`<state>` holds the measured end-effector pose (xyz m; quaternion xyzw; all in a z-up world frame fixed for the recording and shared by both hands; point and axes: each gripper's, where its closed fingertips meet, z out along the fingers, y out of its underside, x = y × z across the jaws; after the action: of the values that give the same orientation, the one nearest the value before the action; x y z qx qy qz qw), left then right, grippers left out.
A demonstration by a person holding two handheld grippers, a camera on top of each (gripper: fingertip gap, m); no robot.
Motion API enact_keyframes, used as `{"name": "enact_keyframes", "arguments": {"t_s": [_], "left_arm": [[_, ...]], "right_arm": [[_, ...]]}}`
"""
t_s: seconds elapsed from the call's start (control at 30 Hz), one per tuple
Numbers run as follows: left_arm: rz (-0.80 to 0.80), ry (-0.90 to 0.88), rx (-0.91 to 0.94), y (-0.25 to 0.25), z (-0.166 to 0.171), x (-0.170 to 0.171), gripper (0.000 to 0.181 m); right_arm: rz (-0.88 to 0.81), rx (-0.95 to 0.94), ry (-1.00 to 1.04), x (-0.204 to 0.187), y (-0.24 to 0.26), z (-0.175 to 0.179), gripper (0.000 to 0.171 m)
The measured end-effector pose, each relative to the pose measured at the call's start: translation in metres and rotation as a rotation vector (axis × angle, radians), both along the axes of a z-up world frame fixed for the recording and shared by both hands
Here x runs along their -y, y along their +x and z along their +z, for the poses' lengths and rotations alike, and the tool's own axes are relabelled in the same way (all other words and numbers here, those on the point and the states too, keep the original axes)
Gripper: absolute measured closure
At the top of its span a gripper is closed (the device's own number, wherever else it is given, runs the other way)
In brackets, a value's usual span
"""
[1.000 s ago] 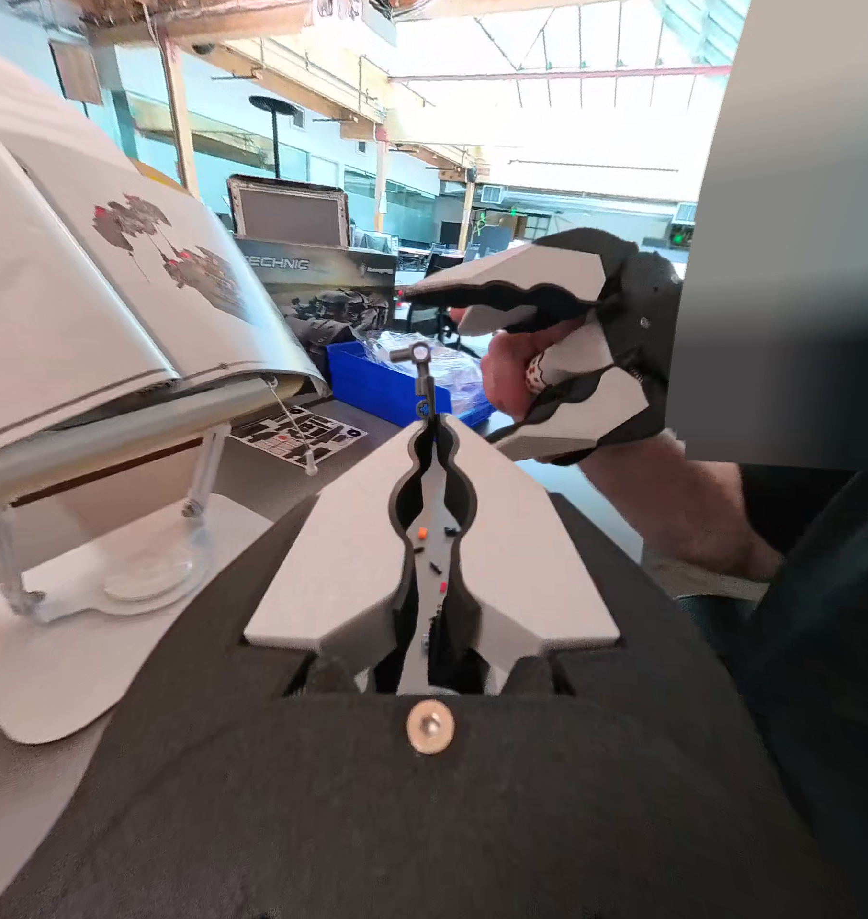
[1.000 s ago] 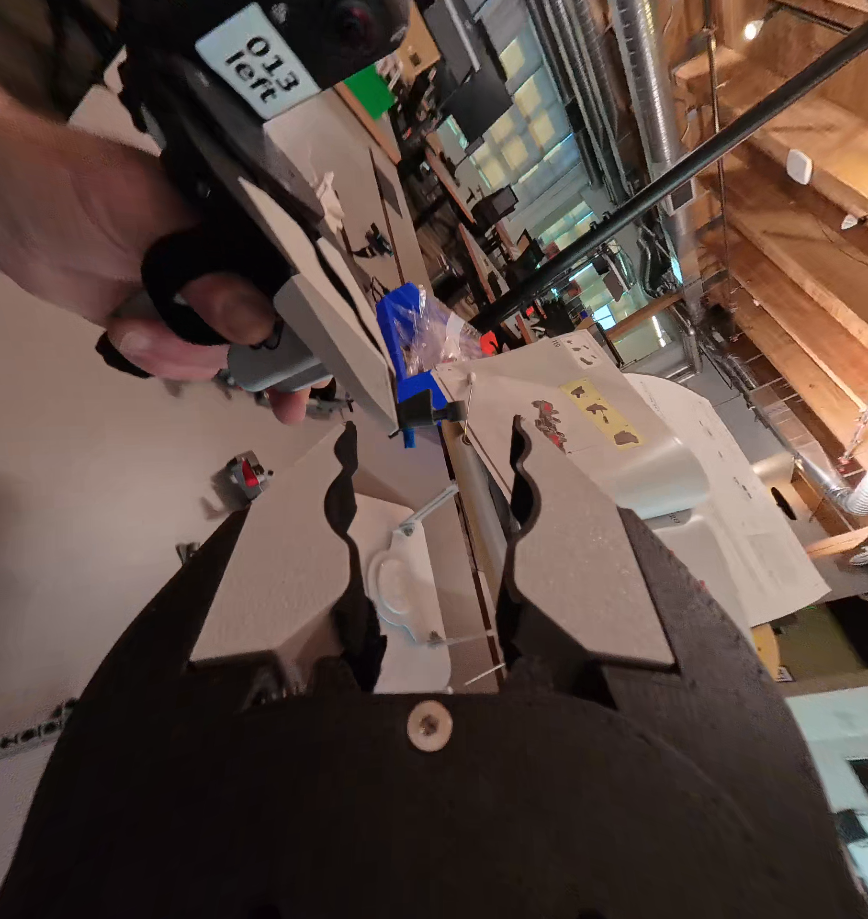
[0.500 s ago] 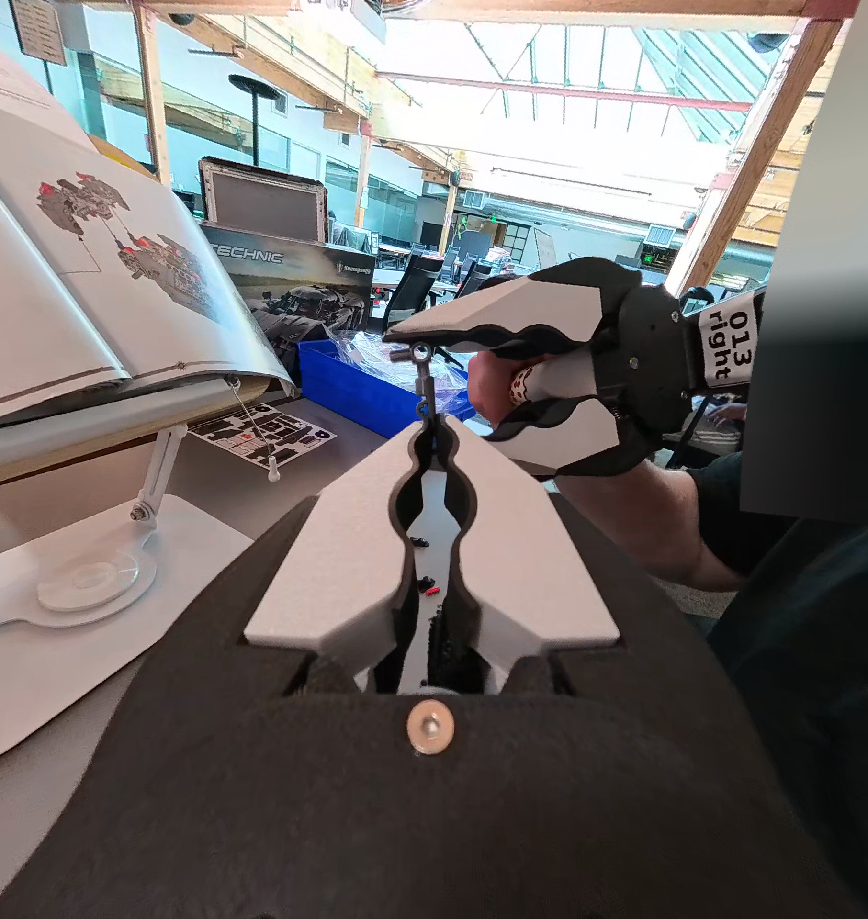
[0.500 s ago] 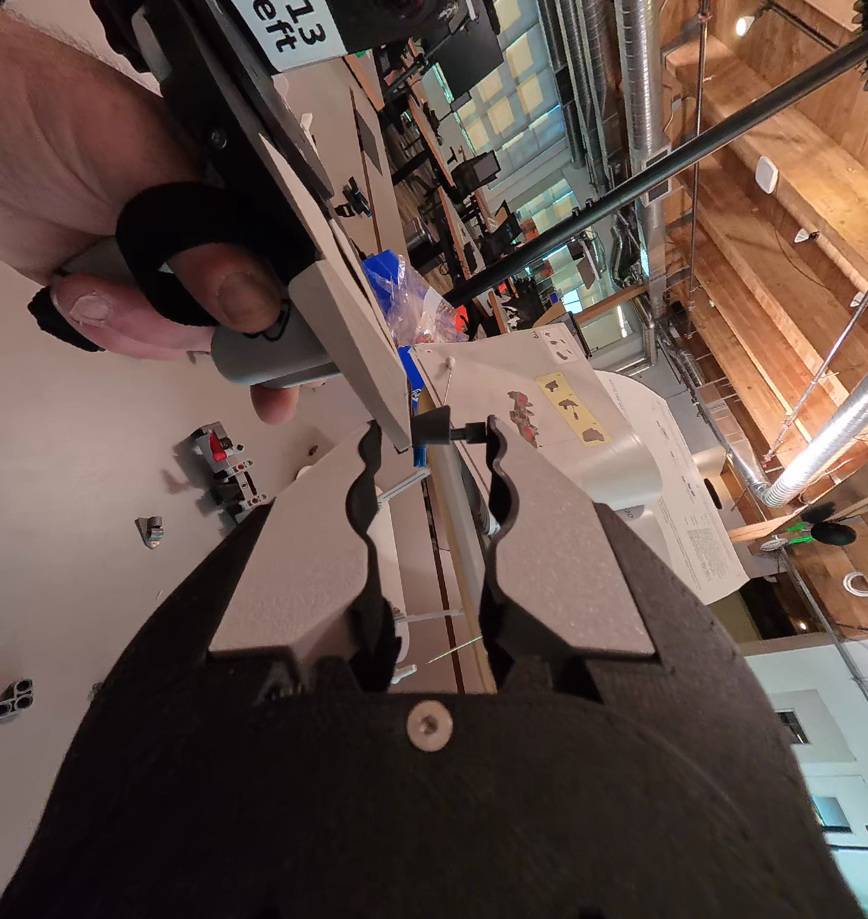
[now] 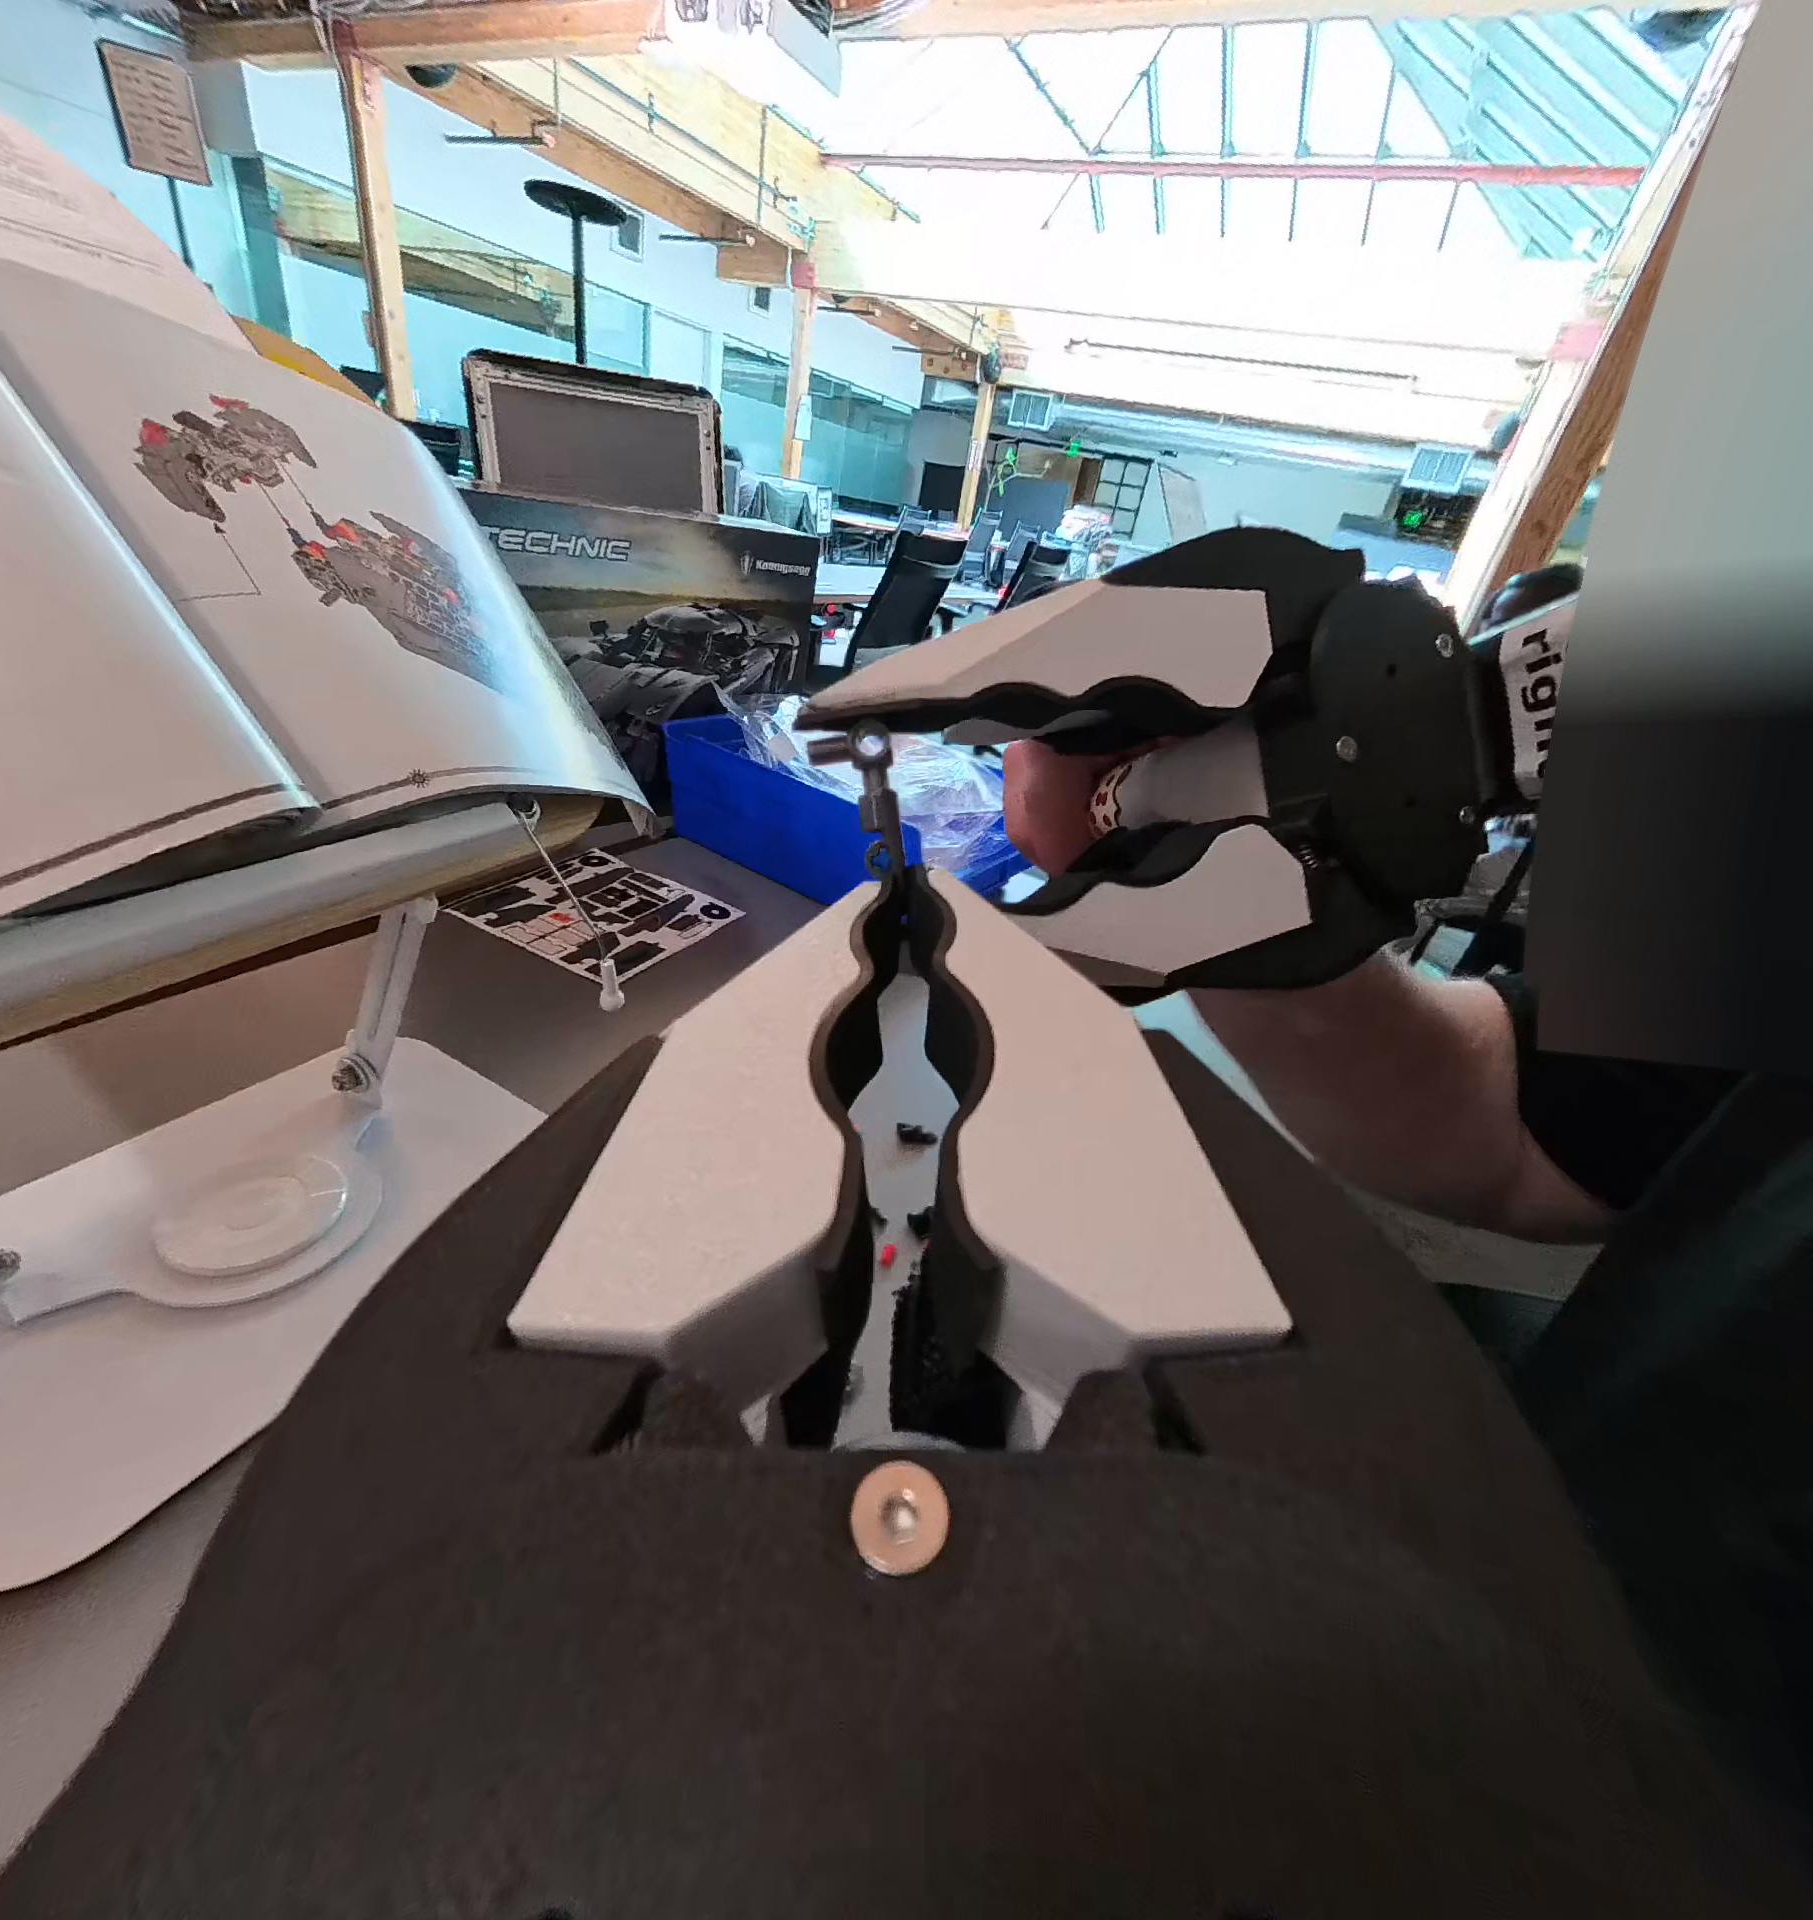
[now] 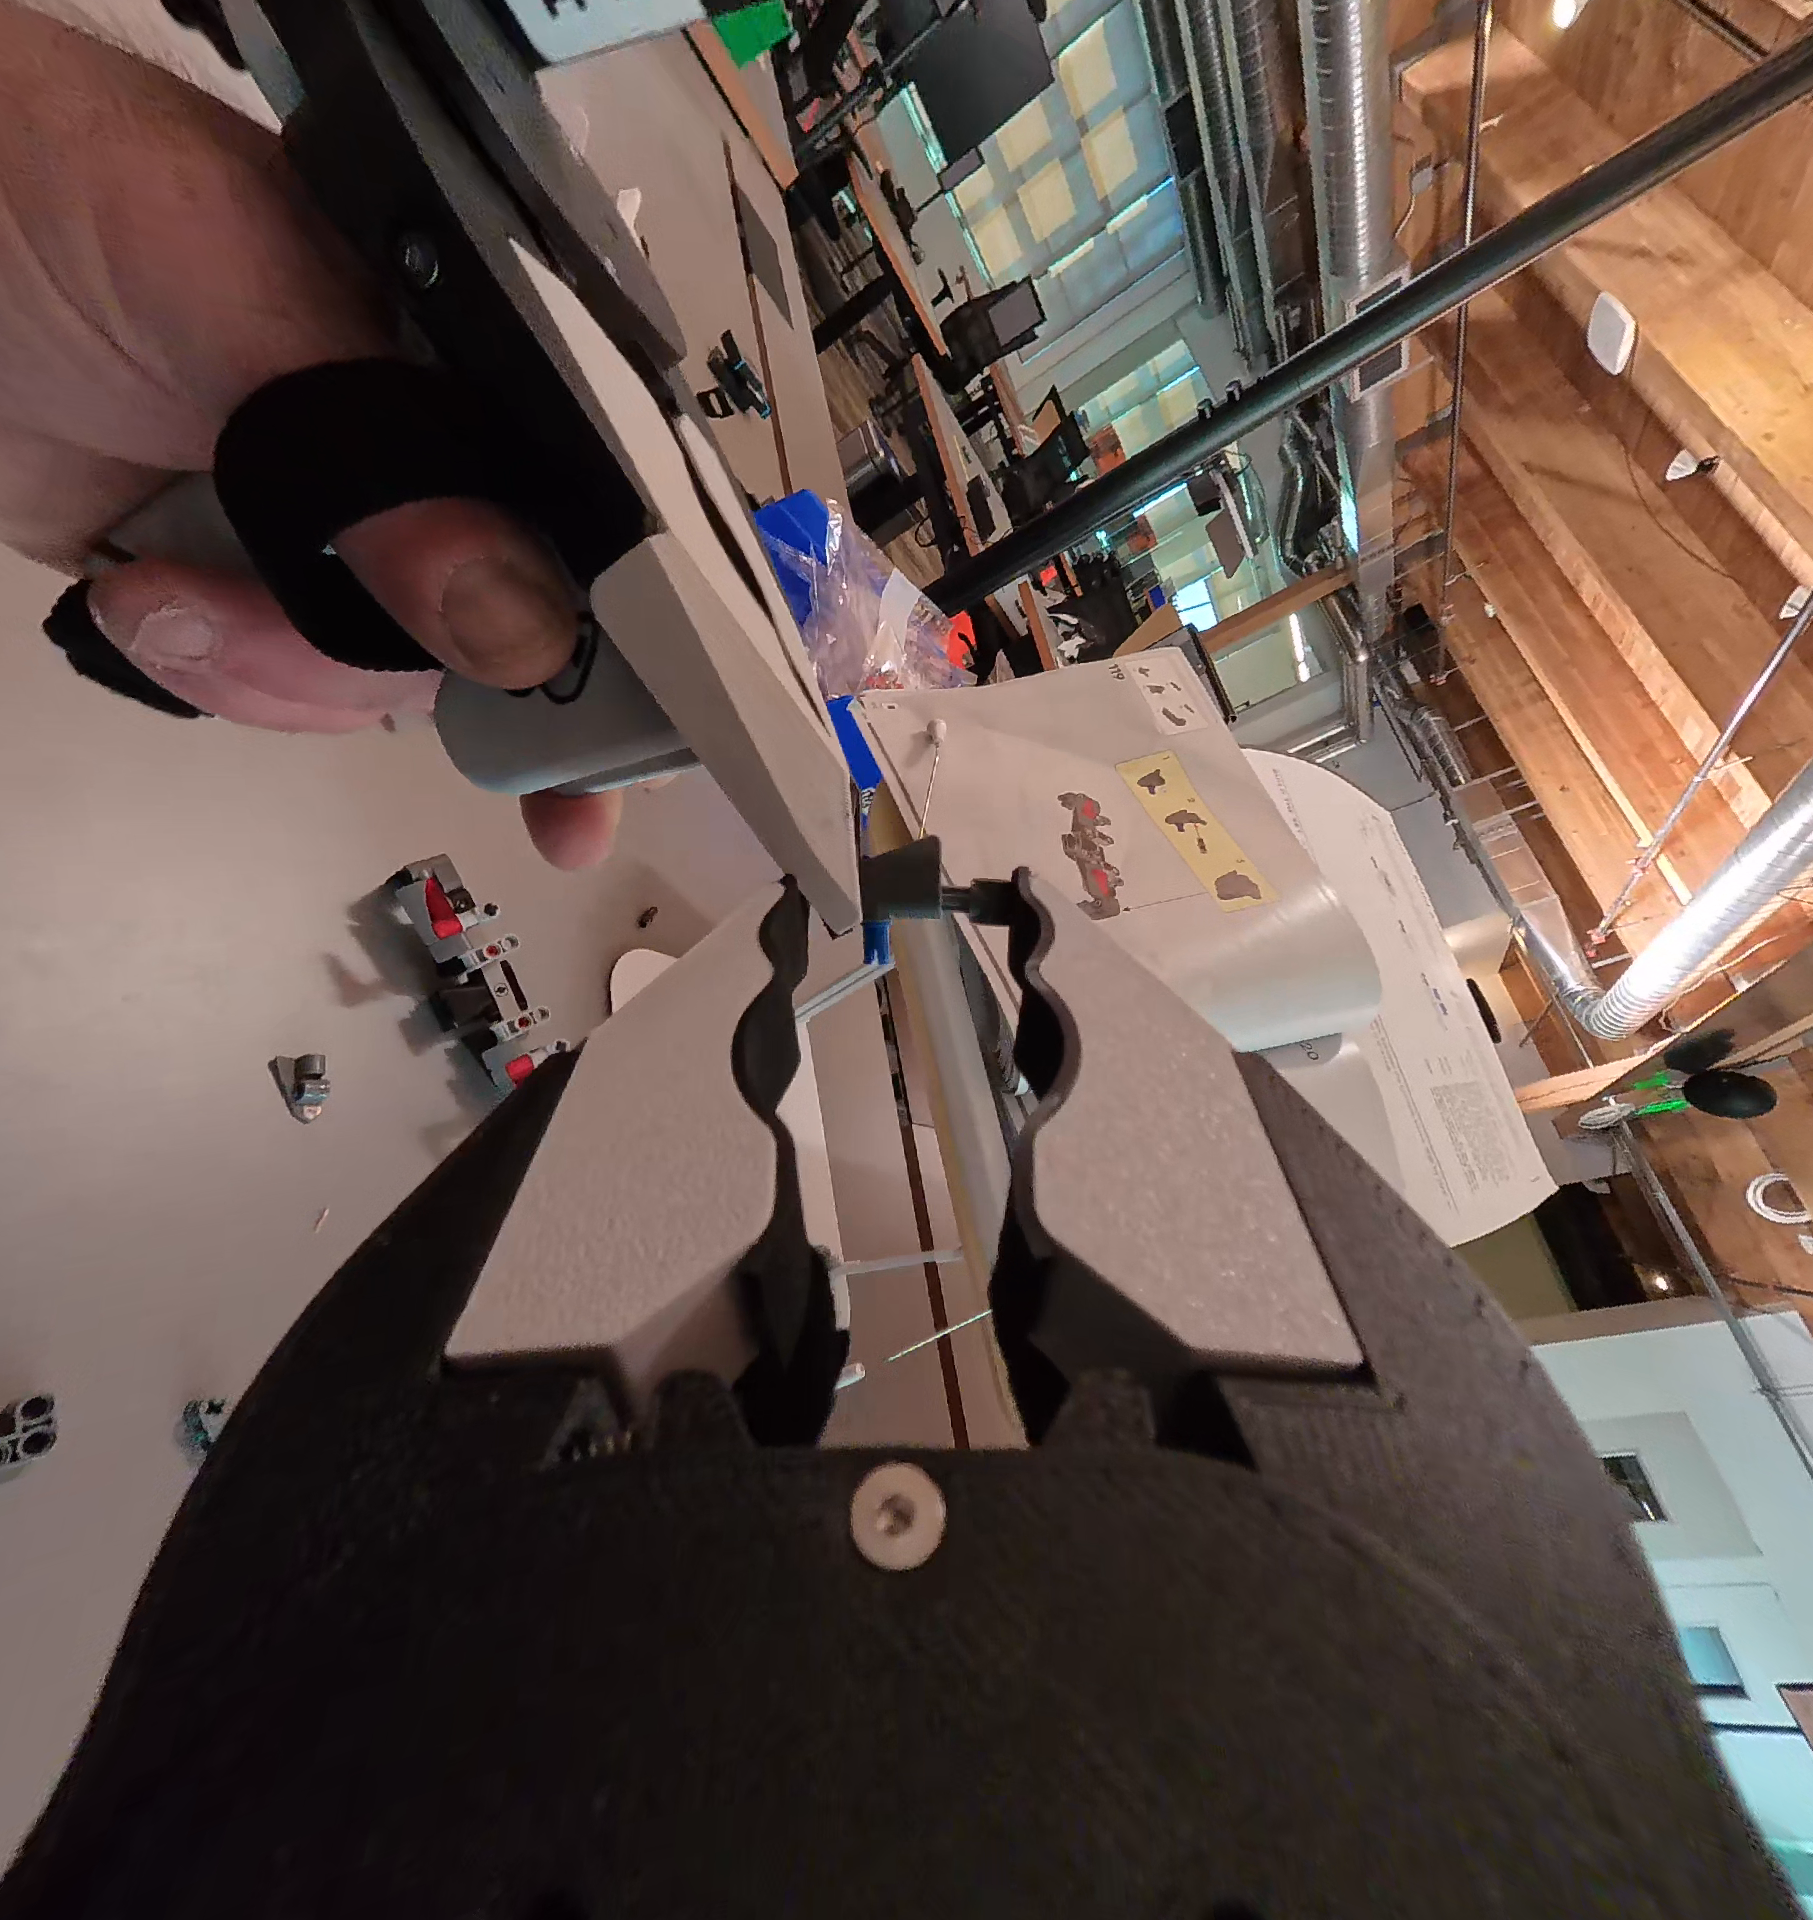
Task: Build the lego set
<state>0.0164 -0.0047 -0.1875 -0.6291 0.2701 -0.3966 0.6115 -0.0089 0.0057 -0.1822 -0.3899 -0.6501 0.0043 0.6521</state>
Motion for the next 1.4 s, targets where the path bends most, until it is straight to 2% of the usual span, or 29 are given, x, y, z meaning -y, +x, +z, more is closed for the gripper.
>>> {"name": "enact_keyframes", "arguments": {"t_s": [0.17,0.63,0.77,0.8,0.83,0.93,1.0,1.13,1.27,1.4], "left_arm": [[0.032,0.051,-0.079,0.000,-0.002,0.000,0.181],[0.051,0.033,-0.127,-0.002,-0.008,-0.002,0.181],[0.060,0.058,-0.099,-0.005,-0.004,0.000,0.181],[0.060,0.068,-0.088,-0.006,-0.001,0.000,0.181],[0.052,0.066,-0.062,-0.008,0.003,0.000,0.181],[0.002,0.020,0.032,-0.014,0.006,0.001,0.181],[-0.039,0.008,0.073,-0.015,0.006,0.006,0.181],[-0.093,0.033,0.100,-0.017,0.006,0.020,0.181],[-0.098,0.039,0.149,-0.026,0.006,0.028,0.181],[-0.130,0.044,0.220,-0.035,0.009,0.036,0.181]], "right_arm": [[-0.002,0.032,0.005,-0.001,0.000,-0.002,0.135],[-0.018,0.097,0.043,-0.002,-0.001,-0.010,0.144],[0.012,0.058,0.013,0.001,-0.004,-0.007,0.138],[0.020,0.052,0.002,0.004,-0.004,-0.006,0.126],[0.019,0.055,-0.027,0.006,-0.003,-0.007,0.115],[0.039,0.003,-0.119,0.009,0.004,-0.001,0.114],[0.056,-0.040,-0.194,0.011,0.009,0.003,0.125],[0.159,-0.159,-0.473,0.023,0.014,0.011,0.136],[0.233,-0.226,-0.665,0.034,0.012,0.012,0.140],[0.231,-0.222,-0.719,0.041,0.006,-0.002,0.139]]}}
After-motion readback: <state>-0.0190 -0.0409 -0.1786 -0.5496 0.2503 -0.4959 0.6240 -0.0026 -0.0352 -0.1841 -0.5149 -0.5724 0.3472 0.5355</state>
